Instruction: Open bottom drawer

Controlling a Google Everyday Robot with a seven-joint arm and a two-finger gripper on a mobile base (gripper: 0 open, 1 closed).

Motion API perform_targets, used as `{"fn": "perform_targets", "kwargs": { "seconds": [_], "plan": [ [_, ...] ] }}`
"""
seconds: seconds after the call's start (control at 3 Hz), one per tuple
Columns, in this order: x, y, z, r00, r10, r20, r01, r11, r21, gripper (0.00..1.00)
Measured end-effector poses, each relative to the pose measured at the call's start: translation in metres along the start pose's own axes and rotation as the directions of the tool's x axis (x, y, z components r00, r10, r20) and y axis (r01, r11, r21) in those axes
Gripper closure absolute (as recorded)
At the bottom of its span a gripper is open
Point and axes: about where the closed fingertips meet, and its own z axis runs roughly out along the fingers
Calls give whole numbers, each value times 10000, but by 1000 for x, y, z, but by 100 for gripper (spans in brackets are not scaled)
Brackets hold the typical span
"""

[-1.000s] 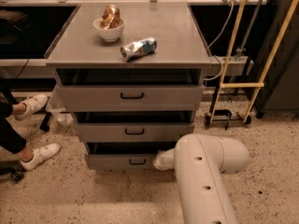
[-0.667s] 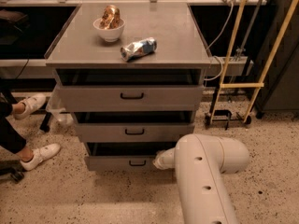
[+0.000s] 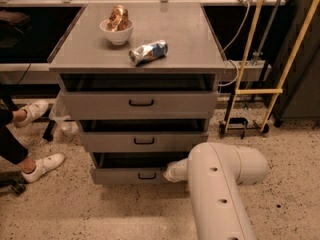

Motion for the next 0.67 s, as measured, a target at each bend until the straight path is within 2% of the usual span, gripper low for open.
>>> {"fn": "perform_targets", "kwargs": {
  "seconds": [0.33, 0.67],
  "plan": [
    [10, 7, -5, 10000, -14, 81, 14, 10000, 7, 100],
    [9, 7, -7, 10000, -27, 73, 27, 10000, -4, 100]
  ]
}}
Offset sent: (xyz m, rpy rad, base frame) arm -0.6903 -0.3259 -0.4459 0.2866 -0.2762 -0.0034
